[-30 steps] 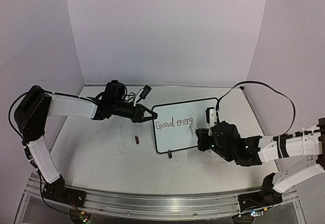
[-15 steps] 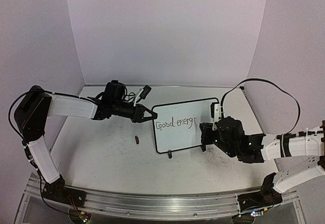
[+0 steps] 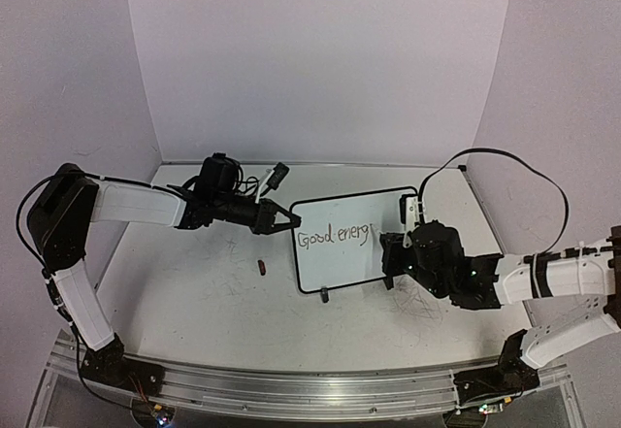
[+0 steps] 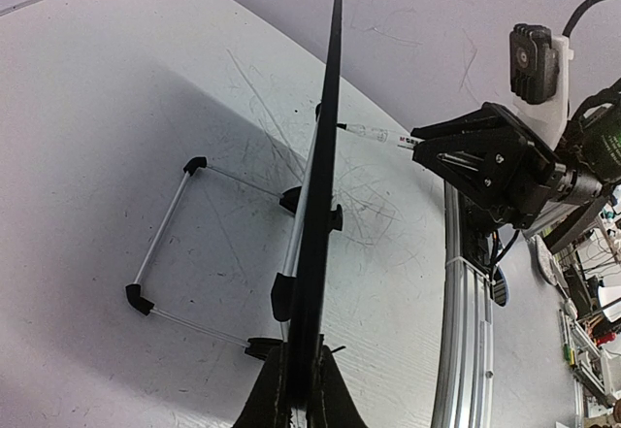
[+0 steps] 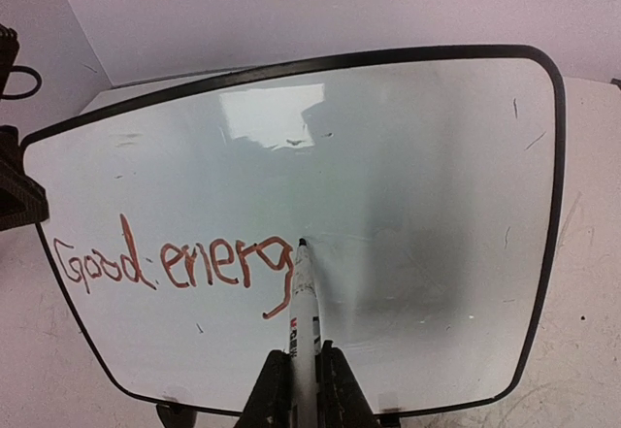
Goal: Write a sentence on the whiteboard
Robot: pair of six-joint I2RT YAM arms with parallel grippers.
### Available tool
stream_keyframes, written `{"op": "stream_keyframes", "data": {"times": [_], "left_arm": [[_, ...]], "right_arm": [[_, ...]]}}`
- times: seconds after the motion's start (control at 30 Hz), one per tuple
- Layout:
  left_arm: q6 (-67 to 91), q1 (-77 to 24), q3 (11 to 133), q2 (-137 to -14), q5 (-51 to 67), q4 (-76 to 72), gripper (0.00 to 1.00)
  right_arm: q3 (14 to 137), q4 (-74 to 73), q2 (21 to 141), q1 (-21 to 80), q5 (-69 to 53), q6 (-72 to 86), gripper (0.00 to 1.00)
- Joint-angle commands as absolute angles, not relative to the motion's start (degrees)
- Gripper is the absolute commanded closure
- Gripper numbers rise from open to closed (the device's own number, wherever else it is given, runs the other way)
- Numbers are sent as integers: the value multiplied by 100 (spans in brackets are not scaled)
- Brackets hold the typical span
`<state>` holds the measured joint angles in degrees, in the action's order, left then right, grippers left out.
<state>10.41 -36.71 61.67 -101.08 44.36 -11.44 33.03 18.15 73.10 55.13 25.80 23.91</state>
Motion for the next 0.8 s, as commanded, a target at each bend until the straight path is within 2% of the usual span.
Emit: {"op": "stream_keyframes", "data": {"times": [0.0,0.77], "left_arm": [[888,-3700,6118,-9941,4154,-853,100],[888,-3700,6115,-9957,4159,-853,100]], "right_arm": [[3526,2074,7389,5480,2560,2320,100],[3135,1732,7288,5483,2610,2755,100]]}}
